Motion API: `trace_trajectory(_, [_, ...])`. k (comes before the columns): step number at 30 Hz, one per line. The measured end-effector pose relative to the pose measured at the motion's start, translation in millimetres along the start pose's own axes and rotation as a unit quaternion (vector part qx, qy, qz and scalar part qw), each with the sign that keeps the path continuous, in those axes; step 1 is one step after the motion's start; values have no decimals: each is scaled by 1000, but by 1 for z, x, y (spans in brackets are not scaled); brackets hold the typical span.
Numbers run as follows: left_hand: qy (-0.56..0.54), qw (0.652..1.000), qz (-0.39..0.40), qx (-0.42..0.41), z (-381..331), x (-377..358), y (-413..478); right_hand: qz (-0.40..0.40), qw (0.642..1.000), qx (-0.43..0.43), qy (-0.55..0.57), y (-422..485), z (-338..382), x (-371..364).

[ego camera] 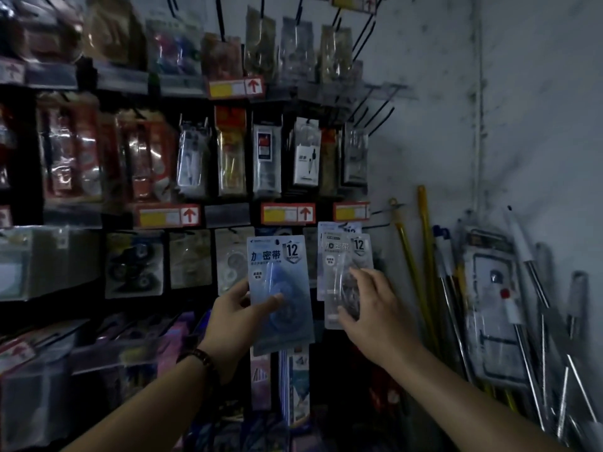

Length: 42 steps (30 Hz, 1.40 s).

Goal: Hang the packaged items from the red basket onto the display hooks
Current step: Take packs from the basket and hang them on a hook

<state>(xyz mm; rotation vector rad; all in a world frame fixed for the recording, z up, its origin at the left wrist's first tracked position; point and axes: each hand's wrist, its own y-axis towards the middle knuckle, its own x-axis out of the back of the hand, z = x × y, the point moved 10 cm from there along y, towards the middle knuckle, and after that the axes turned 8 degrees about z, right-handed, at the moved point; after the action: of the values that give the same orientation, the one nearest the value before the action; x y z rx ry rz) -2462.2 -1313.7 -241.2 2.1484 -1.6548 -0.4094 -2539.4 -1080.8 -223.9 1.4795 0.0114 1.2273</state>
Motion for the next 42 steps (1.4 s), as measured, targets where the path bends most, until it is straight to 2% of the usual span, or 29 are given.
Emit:
trace_trajectory(13, [77,997,17,17,-5,-8,39,-43,998,5,-56,44,-25,-6])
trace_trajectory(18, [84,996,21,29,-8,-13,41,-11,998,14,-65,49,-22,-14])
trace_trajectory(30, [97,995,11,35,-18,-13,45,33,996,-39,-77,74,-27,-37])
trace_trajectory(36, [86,996,3,32,-18,-14,42,-24,1000,18,-1,47,6,-18])
trace_trajectory(42, [93,995,23,20,-15,-53,39,5,996,65,62,15,39,-17])
